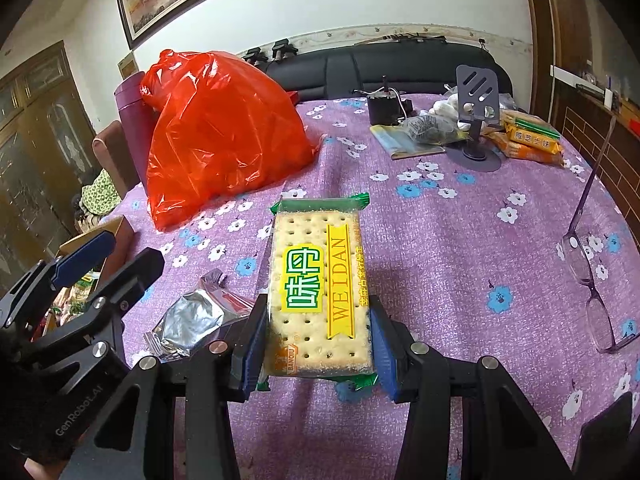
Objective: Organize snacks
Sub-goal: 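Carry the foil bag and cracker pack over the cardboard box with both grippers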
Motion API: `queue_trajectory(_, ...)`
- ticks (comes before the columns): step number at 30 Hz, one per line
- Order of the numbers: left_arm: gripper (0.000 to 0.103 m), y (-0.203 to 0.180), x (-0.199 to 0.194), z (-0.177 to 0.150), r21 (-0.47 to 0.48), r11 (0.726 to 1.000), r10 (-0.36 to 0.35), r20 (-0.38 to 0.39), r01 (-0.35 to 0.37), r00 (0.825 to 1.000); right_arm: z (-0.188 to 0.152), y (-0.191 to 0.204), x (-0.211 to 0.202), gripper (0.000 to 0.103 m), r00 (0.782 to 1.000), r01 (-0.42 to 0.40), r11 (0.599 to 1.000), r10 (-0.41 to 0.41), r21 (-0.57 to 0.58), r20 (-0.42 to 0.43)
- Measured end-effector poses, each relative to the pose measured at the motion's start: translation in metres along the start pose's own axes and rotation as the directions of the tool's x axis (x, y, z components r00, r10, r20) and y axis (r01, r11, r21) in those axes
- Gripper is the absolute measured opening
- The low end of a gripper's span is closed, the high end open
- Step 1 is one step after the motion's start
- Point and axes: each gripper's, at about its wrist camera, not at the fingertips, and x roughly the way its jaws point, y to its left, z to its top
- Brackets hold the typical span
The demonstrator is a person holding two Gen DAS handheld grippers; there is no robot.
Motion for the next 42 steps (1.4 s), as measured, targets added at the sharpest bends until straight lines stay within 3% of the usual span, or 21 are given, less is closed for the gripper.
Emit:
queue_trajectory(3,0.057,0.008,0.01,0.0,-0.057,0.996,-0.077,-0.06,0.074,0.995,0.0,-0.004,0.002,0.05,1.0,-0.002,1.0,0.002,0.016,-0.006)
queue_trajectory(6,0.065,0.02,0.027,-0.003,-0.171,0.966,-0.222,-0.149,0.196,0.964,0.001,-0.013,0.005,0.05,1.0,-0.012,0.998,0.013,0.058,-0.019)
queue_trajectory(8,0.065,0.026,0.039,-0.007,-0.222,0.952,-0.257,-0.198,0.212,0.946,0.002,-0.019,0.006,0.05,0.999,-0.023,0.996,0.025,0.085,-0.027)
queue_trajectory(12,0.067,0.021,0.05,-0.014,-0.223,0.951,-0.268,-0.256,0.213,0.929,0.003,-0.028,0.006,0.05,0.999,-0.029,0.992,0.034,0.122,-0.037)
queue_trajectory(14,0.078,0.013,0.048,-0.015,-0.164,0.971,-0.212,-0.27,0.173,0.939,0.002,-0.028,0.006,0.05,0.999,-0.028,0.992,0.033,0.123,-0.04)
queue_trajectory(16,0.079,0.006,0.047,-0.018,-0.119,0.983,-0.165,-0.286,0.136,0.944,0.002,-0.028,0.005,0.05,0.999,-0.028,0.992,0.033,0.121,-0.04)
queue_trajectory(20,0.078,0.003,0.056,-0.028,-0.087,0.989,-0.143,-0.337,0.12,0.93,0.002,-0.026,0.003,0.05,0.999,-0.028,0.993,0.033,0.116,-0.037)
queue_trajectory(23,0.068,0.001,0.063,-0.032,-0.074,0.992,-0.126,-0.36,0.106,0.925,0.002,-0.023,0.001,0.05,0.999,-0.024,0.994,0.027,0.102,-0.027)
queue_trajectory(25,0.06,0.0,0.063,-0.033,-0.057,0.994,-0.109,-0.345,0.095,0.932,0.002,-0.021,-0.001,0.05,1.0,-0.023,0.995,0.024,0.094,-0.018)
queue_trajectory(31,0.059,0.002,0.054,-0.029,-0.067,0.994,-0.106,-0.295,0.09,0.95,0.003,-0.016,-0.006,0.05,1.0,-0.02,0.997,0.02,0.073,0.004)
queue_trajectory(35,0.059,0.0,0.039,-0.022,-0.039,0.997,-0.067,-0.21,0.06,0.975,0.003,-0.01,-0.011,0.05,0.999,-0.016,0.999,0.014,0.048,0.028)
queue_trajectory(42,0.059,-0.001,0.017,-0.009,-0.017,1.0,0.001,-0.072,-0.003,0.997,0.003,0.0,-0.016,0.05,0.998,-0.004,1.0,0.004,0.005,0.058)
